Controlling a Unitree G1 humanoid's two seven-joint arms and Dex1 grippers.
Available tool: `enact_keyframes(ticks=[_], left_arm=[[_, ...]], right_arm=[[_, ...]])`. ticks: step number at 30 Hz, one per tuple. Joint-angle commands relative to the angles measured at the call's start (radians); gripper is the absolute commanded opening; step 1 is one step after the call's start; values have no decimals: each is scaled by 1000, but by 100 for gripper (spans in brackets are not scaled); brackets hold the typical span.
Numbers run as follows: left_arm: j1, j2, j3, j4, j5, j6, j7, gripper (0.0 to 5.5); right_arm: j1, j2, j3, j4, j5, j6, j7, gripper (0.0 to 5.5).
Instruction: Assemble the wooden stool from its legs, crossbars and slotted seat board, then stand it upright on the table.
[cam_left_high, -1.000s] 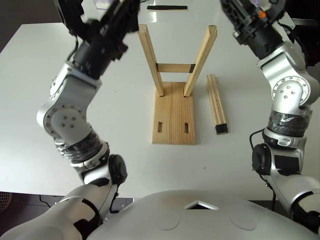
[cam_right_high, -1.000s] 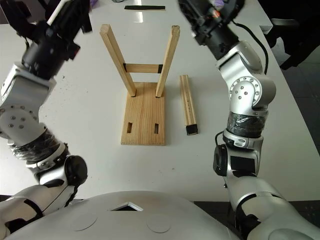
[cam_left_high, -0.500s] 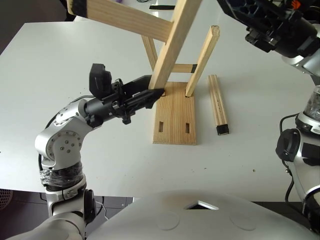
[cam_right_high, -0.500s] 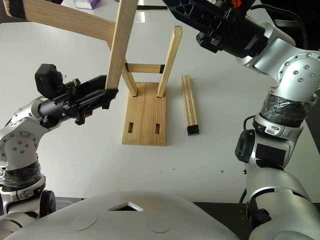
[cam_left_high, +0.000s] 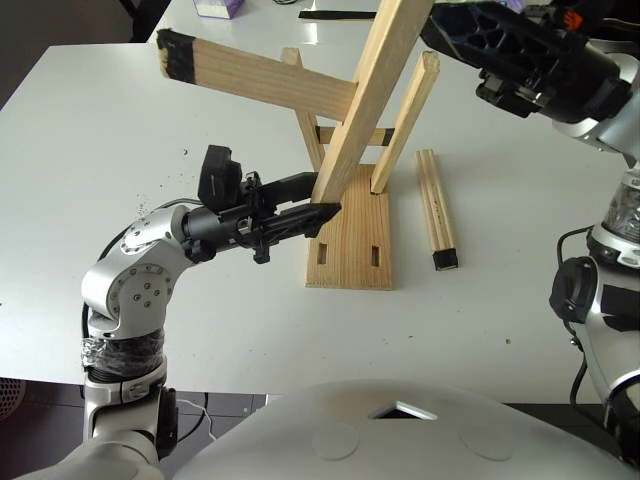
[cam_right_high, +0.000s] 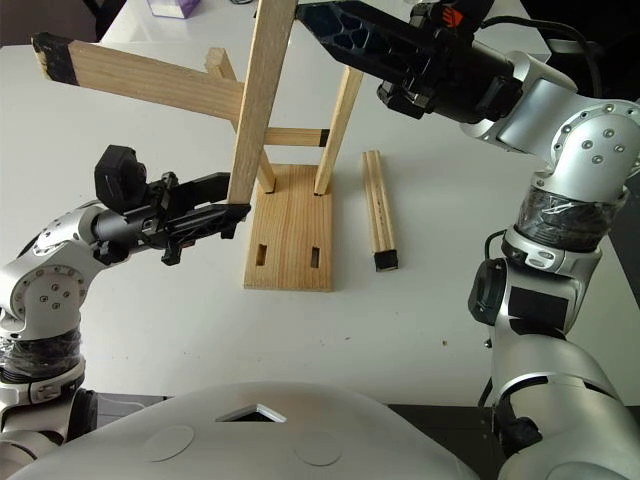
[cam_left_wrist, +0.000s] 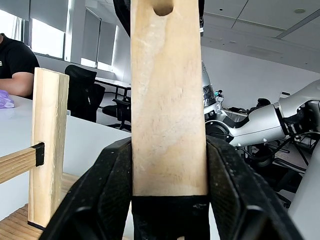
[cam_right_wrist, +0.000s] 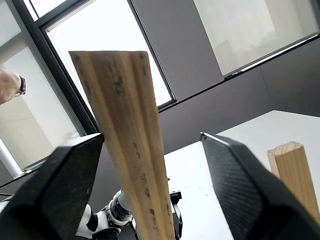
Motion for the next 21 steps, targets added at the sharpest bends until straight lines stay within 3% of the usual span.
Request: enact_keyframes(ticks=[1, 10, 18, 21], left_arm=[[-4, 22, -28, 11, 19, -21, -18, 201], [-4, 43, -69, 38, 51, -47, -45, 201], [-3, 50, -79, 50, 65, -59, -46, 201], [-2, 53, -70, 64, 72, -70, -40, 201]], right_arm=[[-27, -16, -1, -21, 43, 12, -3, 358], [-31, 9, 31, -43, 62, -8, -27, 358], [-11, 18, 31, -39, 47, -44, -32, 236], [-8, 13, 24, -52, 51, -54, -32, 214]])
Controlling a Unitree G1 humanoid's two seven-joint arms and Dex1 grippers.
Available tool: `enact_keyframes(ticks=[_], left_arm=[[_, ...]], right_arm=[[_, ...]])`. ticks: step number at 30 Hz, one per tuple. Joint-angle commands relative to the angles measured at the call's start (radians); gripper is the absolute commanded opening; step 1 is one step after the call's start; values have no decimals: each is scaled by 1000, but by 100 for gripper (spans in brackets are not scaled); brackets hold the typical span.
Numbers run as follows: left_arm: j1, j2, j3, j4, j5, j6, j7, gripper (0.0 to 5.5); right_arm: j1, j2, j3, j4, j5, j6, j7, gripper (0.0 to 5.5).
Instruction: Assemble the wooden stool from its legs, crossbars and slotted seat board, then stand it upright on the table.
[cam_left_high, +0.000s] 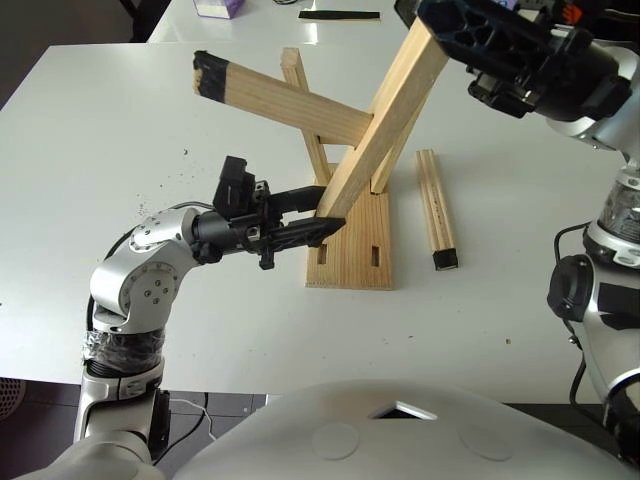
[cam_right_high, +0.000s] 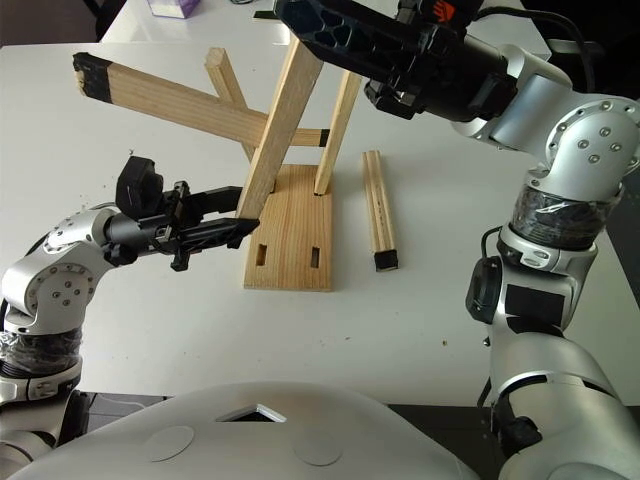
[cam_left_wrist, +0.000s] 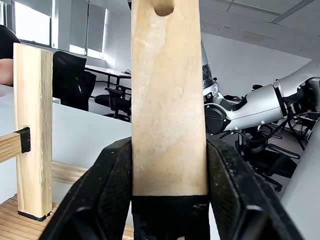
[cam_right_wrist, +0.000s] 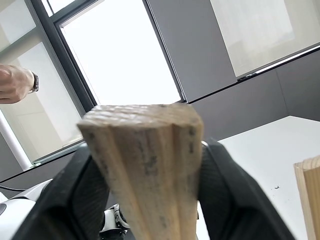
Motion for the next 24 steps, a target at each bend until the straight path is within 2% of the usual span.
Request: enact_keyframes(ticks=[1, 6, 7, 12, 16, 19, 24], left_arm=[[0, 15, 5, 26, 33, -22, 16, 201], [-26, -1, 2, 56, 53, 1, 100, 201], [-31, -4, 2, 62, 43, 27, 125, 238], [-18, -19, 0, 69, 46, 64, 216, 316], [40, -20, -1, 68, 77, 43, 250, 320], [102, -38, 42, 95, 113, 5, 311, 320], [174, -109, 186, 150, 95, -48, 442, 320]], right_arm=[[4, -11, -12, -21, 6, -16, 6, 214], [21, -34, 5, -45, -58, -38, 31, 211], [26, -37, 14, -52, -86, -53, 39, 211], [37, -43, 29, -65, -208, -127, 67, 207], [66, -67, 39, -93, -299, -197, 119, 204], [133, -117, 82, -144, -407, -263, 205, 201], [244, -189, 138, -198, -515, -331, 337, 201]])
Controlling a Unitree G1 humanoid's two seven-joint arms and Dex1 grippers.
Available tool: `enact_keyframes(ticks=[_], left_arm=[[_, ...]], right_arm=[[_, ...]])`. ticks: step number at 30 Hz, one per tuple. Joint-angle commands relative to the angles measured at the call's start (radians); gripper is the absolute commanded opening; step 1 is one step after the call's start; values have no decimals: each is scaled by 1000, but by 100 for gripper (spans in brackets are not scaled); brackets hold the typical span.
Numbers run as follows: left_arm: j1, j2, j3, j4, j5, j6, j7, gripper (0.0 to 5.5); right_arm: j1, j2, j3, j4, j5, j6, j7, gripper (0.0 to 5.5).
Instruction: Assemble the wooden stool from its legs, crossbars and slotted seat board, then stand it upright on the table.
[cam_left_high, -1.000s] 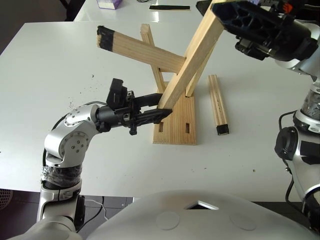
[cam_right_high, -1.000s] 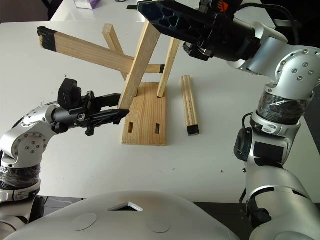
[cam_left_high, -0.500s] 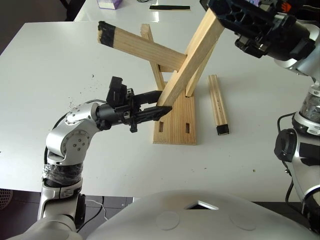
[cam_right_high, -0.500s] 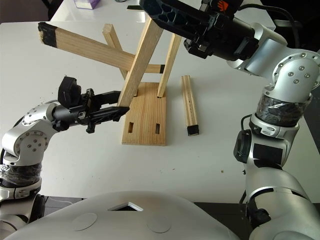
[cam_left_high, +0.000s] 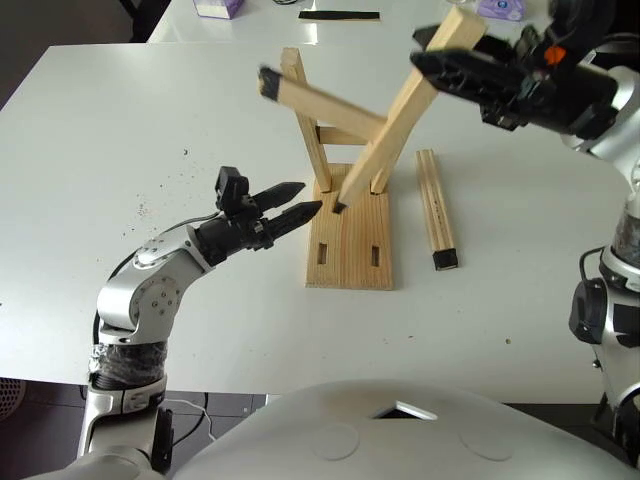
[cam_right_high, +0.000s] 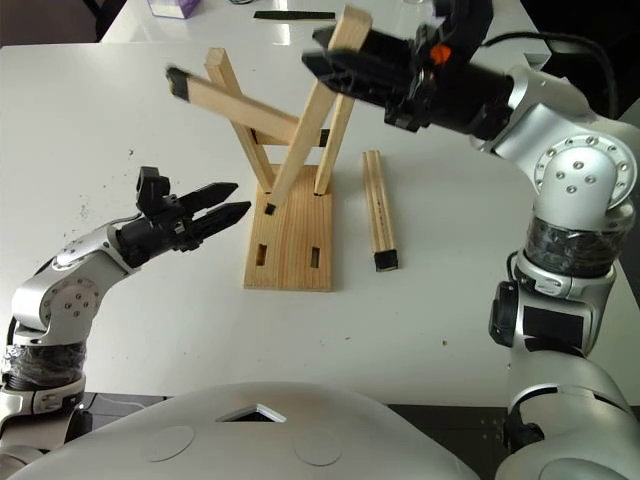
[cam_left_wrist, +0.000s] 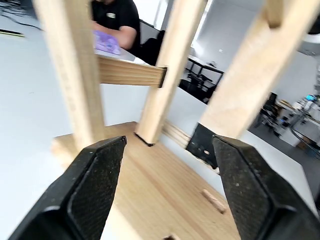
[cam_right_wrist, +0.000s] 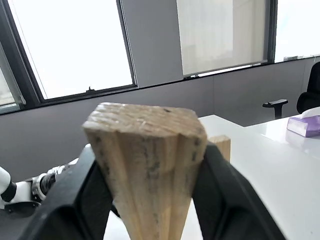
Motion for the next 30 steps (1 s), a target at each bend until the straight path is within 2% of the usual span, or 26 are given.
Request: enact_keyframes(ticks=[1, 5, 10, 19, 30], left_arm=[[45, -67, 116, 38, -16, -47, 115, 320], [38, -188, 199, 38, -62, -107, 250, 320], [77, -248, 195, 9, -56, -138, 296, 320], [70, -207, 222, 32, -60, -126, 290, 320], [61, -183, 185, 31, -50, -101, 271, 320]], right_arm=[[64, -52, 40, -29, -74, -56, 94, 201], [84, -75, 64, -20, -105, -68, 159, 201], [113, -113, 69, -27, -116, -64, 218, 201], [176, -100, 59, -59, -97, -56, 203, 201], [197, -83, 57, -46, -136, -99, 169, 201]])
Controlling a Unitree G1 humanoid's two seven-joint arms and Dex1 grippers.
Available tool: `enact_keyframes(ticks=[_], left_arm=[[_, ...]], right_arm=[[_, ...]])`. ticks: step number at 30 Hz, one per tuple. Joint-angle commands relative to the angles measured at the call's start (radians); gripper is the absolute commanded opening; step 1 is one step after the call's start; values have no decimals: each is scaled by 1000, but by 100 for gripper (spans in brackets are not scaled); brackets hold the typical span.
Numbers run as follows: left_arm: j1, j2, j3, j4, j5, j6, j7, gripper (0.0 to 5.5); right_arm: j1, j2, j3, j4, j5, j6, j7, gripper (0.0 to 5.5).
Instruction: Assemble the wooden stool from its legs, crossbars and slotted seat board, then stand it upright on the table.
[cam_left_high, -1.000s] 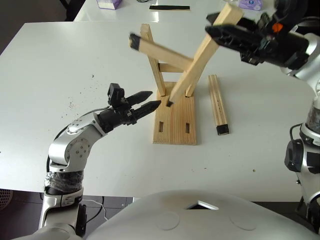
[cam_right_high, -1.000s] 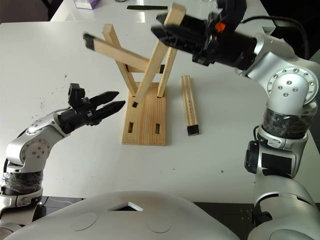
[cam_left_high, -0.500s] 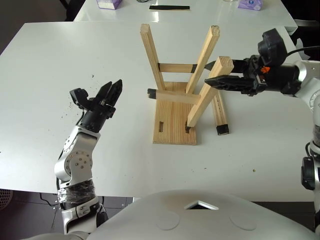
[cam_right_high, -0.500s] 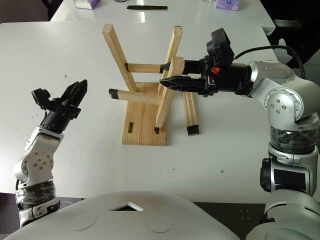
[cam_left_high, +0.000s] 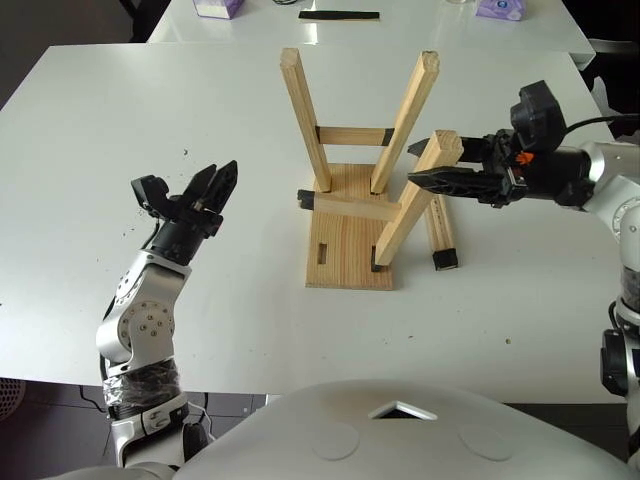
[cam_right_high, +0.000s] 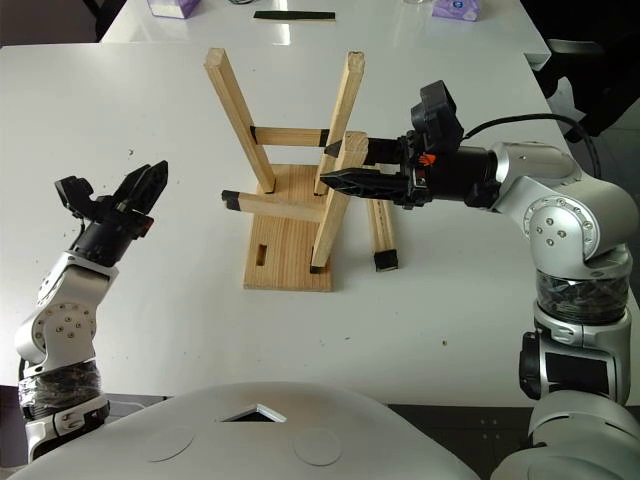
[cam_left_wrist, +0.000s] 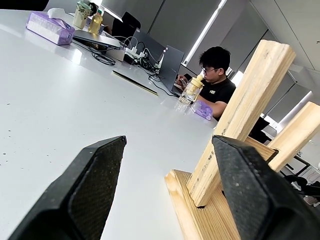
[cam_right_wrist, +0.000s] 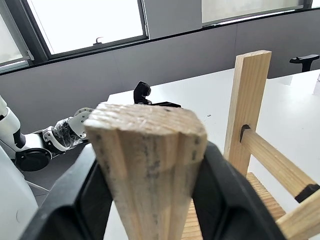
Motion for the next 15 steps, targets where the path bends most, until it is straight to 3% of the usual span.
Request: enact_keyframes(ticks=[1, 15], left_arm=[[3, 9, -24, -4, 7, 15, -6, 320], [68, -24, -100, -28, 57, -21, -8, 320]], right_arm=[[-9, -10, 4, 17, -40, -20, -4, 201], [65, -75, 160, -16, -252, -192, 79, 201]])
